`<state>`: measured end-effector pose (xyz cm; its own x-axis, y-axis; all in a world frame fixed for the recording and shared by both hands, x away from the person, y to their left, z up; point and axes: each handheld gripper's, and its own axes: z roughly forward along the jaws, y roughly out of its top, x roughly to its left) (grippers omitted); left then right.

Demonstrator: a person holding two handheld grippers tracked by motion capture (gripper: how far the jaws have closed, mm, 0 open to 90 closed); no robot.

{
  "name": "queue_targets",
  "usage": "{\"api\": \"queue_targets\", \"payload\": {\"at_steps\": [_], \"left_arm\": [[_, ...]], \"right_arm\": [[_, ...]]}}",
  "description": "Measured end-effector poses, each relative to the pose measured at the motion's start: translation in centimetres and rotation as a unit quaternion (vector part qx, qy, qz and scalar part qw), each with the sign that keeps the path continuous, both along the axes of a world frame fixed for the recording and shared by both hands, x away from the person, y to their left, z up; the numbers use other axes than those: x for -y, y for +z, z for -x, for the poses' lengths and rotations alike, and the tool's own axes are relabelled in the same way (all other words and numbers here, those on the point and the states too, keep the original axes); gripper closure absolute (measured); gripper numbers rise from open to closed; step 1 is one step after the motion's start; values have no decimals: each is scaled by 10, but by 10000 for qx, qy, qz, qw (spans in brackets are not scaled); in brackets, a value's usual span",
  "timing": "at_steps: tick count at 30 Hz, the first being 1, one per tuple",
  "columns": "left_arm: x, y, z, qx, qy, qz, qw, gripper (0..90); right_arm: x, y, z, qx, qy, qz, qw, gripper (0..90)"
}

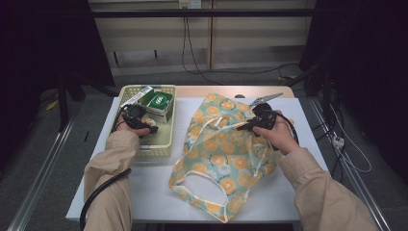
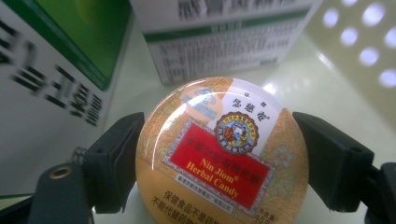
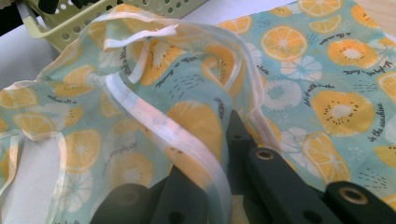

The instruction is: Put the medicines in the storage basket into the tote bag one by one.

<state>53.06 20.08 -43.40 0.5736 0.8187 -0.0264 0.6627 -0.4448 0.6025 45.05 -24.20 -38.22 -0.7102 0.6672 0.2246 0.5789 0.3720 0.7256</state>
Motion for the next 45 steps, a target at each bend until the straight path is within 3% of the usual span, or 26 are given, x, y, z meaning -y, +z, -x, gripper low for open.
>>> {"api": "queue_targets", "payload": {"at_steps": [2, 5, 10, 21, 28, 32, 33, 41, 42, 43, 45], "left_arm": [[-1, 4, 0, 24, 6, 36, 10000, 204], [0, 11, 0, 100, 157, 293, 9994, 204], [3, 33, 2, 180, 104, 463, 9987, 205], [24, 77, 25, 257, -553, 797, 9950, 205], [39, 97, 41, 363, -934, 801, 9917, 205], [49, 105, 51, 401, -1205, 875, 9880, 205], [52, 106, 53, 379, -1290, 986, 9860, 205], [80, 111, 72, 453, -1770, 1026, 9778, 205], [83, 111, 75, 482, -1777, 988, 9779, 205], [86, 110, 76, 424, -1886, 1072, 9753, 205], [92, 109, 80, 430, -1998, 1035, 9734, 205]], "right_arm": [[1, 0, 0, -10, -19, -15, 10000, 886], [-1, -1, -1, -15, -19, 13, 10000, 886], [-2, -2, -2, -35, -49, 0, 10000, 886], [-8, -3, -12, -36, -183, 66, 9998, 887], [-13, -3, -24, -44, -369, 64, 9993, 888], [-19, -6, -26, -82, -329, 52, 9994, 887], [-20, -7, -26, -92, -306, 62, 9995, 888], [-25, -7, -23, -99, -227, 102, 9996, 887], [-25, -6, -23, -92, -220, 99, 9997, 887], [-26, -6, -23, -98, -208, 101, 9997, 887], [-27, -6, -22, -106, -203, 110, 9997, 887]]}}
